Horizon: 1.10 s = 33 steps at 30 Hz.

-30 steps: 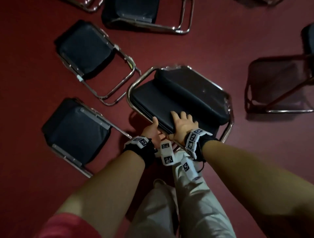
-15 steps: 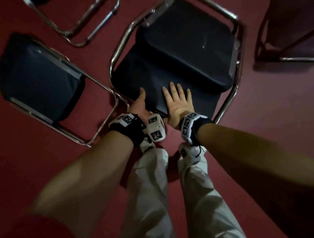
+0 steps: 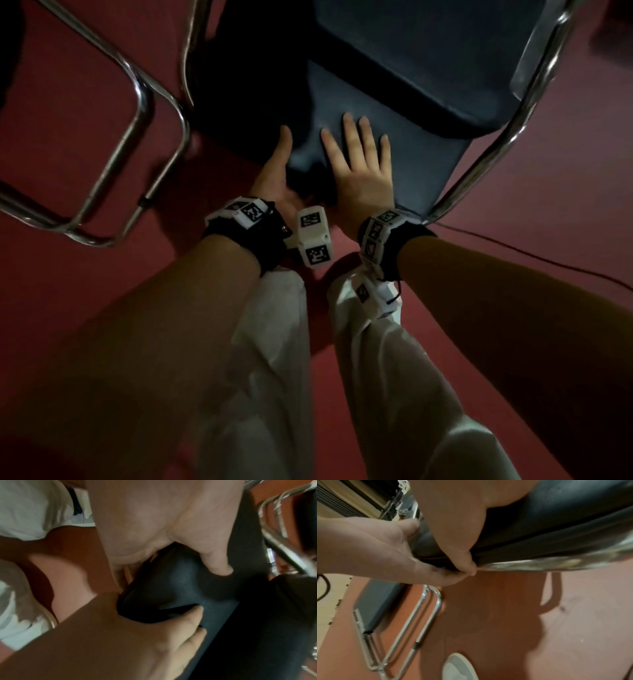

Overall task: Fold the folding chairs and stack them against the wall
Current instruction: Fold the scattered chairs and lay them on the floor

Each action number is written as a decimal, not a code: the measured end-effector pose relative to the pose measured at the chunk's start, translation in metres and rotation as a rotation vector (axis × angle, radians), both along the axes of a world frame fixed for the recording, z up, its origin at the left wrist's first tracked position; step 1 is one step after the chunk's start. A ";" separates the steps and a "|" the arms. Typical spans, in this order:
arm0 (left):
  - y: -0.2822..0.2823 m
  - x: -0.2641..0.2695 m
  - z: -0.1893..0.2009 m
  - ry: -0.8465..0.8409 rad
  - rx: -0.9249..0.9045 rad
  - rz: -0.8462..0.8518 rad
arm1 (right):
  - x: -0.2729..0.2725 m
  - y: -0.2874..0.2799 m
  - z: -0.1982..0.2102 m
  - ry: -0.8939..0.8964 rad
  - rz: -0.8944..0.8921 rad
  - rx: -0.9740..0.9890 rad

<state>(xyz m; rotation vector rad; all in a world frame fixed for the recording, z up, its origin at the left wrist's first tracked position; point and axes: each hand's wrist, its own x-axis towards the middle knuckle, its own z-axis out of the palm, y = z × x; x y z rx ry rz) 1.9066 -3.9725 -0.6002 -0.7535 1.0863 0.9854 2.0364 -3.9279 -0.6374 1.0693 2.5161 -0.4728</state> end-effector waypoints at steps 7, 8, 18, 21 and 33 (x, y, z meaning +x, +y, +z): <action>-0.022 0.020 -0.092 0.043 -0.049 -0.060 | 0.026 -0.025 -0.083 -0.025 0.035 -0.017; -0.024 0.021 -0.102 0.036 -0.054 -0.064 | 0.028 -0.028 -0.092 -0.023 0.031 0.009; -0.037 0.021 -0.159 0.025 -0.093 -0.119 | 0.034 -0.041 -0.158 -0.036 0.030 0.099; -0.036 0.021 -0.170 0.021 -0.104 -0.121 | 0.036 -0.043 -0.174 -0.043 0.011 0.122; -0.038 0.023 -0.187 0.110 -0.220 -0.164 | 0.041 -0.038 -0.180 -0.141 -0.001 -0.071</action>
